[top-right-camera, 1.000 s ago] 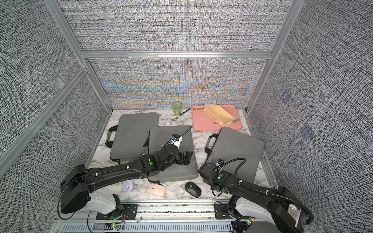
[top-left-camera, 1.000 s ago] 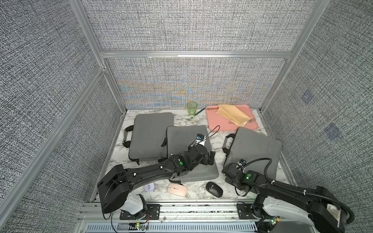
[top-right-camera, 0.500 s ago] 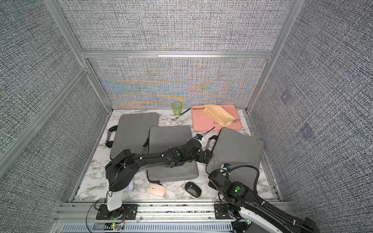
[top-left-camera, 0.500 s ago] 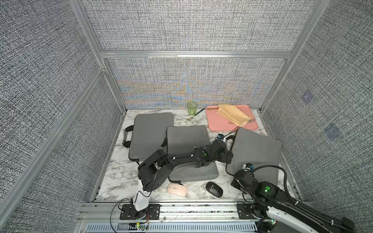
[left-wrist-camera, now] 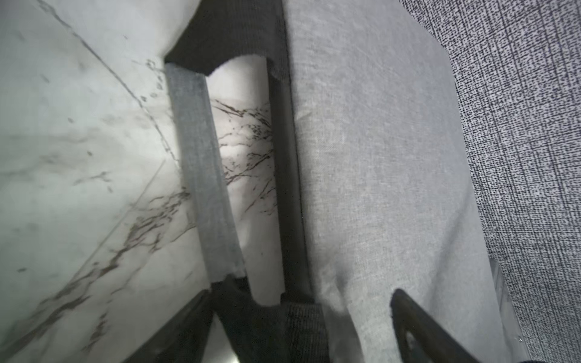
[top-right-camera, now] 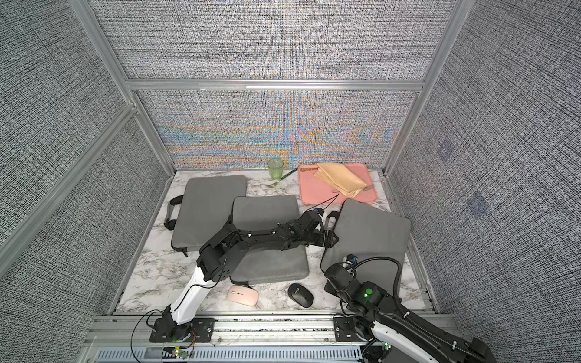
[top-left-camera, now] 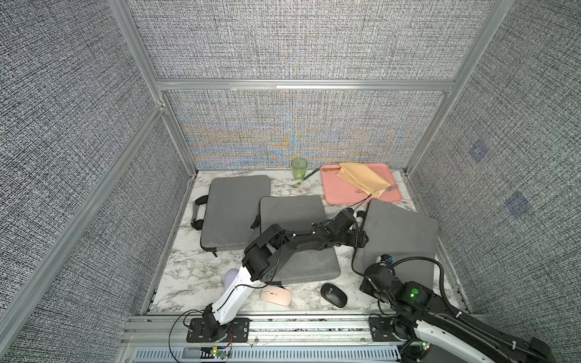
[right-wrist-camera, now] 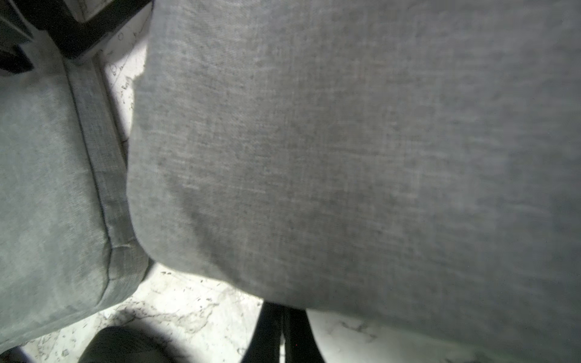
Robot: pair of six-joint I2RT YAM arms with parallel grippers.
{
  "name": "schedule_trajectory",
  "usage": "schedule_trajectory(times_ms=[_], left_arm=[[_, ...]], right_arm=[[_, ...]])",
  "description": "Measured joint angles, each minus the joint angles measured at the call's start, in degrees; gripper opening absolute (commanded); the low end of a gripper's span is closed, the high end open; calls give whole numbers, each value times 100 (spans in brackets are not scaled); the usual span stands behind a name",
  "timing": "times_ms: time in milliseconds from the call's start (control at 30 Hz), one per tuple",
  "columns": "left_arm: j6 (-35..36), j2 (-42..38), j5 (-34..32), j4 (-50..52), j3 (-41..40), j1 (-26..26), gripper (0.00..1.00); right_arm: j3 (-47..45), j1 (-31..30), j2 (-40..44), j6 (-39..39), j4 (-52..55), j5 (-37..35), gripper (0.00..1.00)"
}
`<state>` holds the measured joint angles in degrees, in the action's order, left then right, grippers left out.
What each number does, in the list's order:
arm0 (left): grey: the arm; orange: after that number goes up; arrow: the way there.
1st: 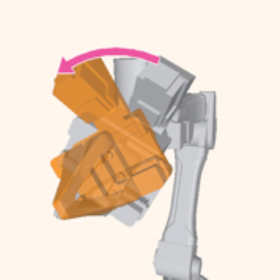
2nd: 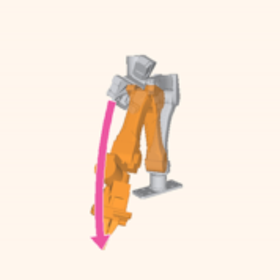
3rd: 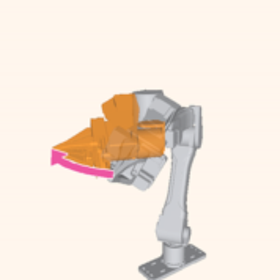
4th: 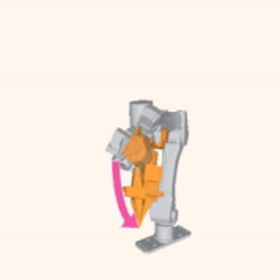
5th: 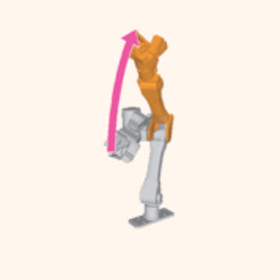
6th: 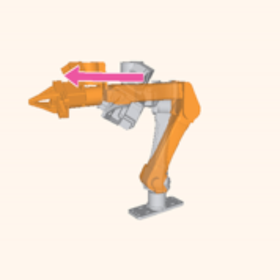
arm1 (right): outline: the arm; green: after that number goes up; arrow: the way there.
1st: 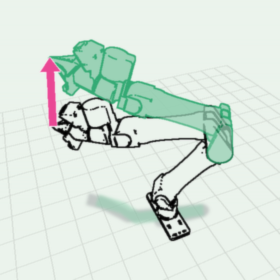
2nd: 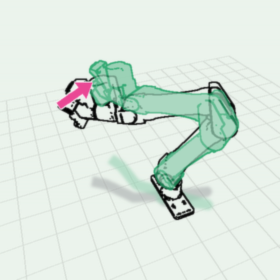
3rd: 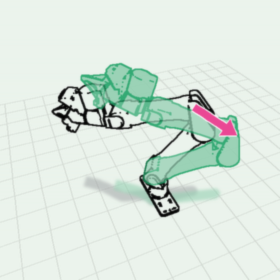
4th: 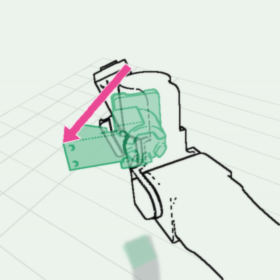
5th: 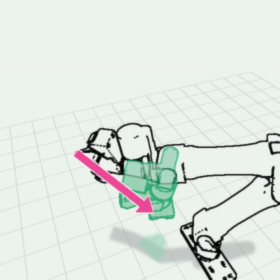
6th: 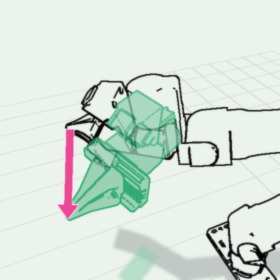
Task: Put the mouse into the laptop bag
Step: Unzip the zipper on the zippered laptop bag.
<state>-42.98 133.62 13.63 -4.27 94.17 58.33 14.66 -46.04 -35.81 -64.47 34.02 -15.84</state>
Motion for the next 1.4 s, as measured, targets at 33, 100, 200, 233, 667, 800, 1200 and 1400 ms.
schedule_trajectory(times_ms=[33, 100, 200, 233, 667, 800, 1200, 1400], left_arm=[[-15, 15, 72, -20, -13, 0, 34], [-122, 20, 210, -133, -92, 2, 10], [-219, -24, 330, -466, -289, 2, 0], [-293, -63, 350, -575, -380, 2, 0], [-835, -1023, -251, -1939, -1996, 273, 0], [-979, -1528, -850, -2380, -2859, 522, 0], [-1145, -2216, -1882, -2907, -3786, 1108, 0], [-1163, -2286, -2267, -2909, -3766, 1261, 0]], right_arm=[[0, 11, -55, 20, -57, 28, 0], [0, 22, -216, 61, -232, 120, 0], [50, 17, -566, 129, -503, 317, 0], [92, 17, -706, 142, -619, 396, 0], [501, -44, -1825, 199, -1768, 1163, 0], [439, 2, -1443, 186, -1738, 1182, 0], [83, 1685, 780, 256, -470, 2037, 0], [367, 3106, 1045, 787, 313, 2393, 0]])
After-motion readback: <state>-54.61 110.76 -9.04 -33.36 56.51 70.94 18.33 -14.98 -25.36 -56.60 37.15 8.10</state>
